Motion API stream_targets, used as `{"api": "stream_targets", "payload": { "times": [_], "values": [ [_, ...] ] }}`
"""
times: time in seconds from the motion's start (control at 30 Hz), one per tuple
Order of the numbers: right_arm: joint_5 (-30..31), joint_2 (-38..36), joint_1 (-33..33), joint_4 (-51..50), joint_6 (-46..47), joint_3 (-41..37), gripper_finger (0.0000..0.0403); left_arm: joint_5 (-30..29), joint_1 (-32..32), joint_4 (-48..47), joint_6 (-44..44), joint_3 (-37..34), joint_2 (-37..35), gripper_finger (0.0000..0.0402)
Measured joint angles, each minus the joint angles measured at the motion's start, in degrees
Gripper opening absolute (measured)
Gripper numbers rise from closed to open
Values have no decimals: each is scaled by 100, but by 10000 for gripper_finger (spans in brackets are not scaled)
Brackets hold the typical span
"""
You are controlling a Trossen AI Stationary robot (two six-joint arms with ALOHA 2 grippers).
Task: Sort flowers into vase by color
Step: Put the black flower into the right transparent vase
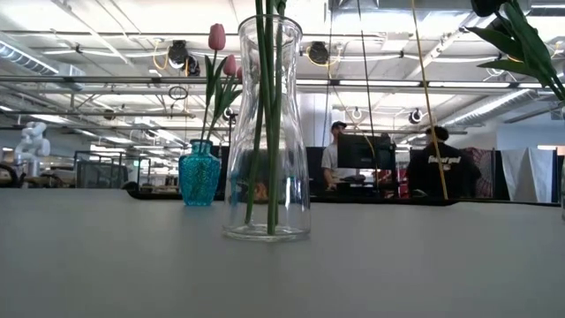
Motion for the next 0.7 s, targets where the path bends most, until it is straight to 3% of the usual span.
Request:
{"api": "stream_targets", "payload": {
  "times": [0.3,0.43,0.7],
  "values": [
    [-918,-574,0,-134,339,0,0,-866,456,-2631,1749,1,-719,105],
    [-1149,-821,0,-393,329,0,0,-1489,482,-3203,2164,0,-973,105],
    [-1129,-1136,0,-2236,489,0,0,-2836,482,-3832,2619,0,-1508,105]
  ]
}}
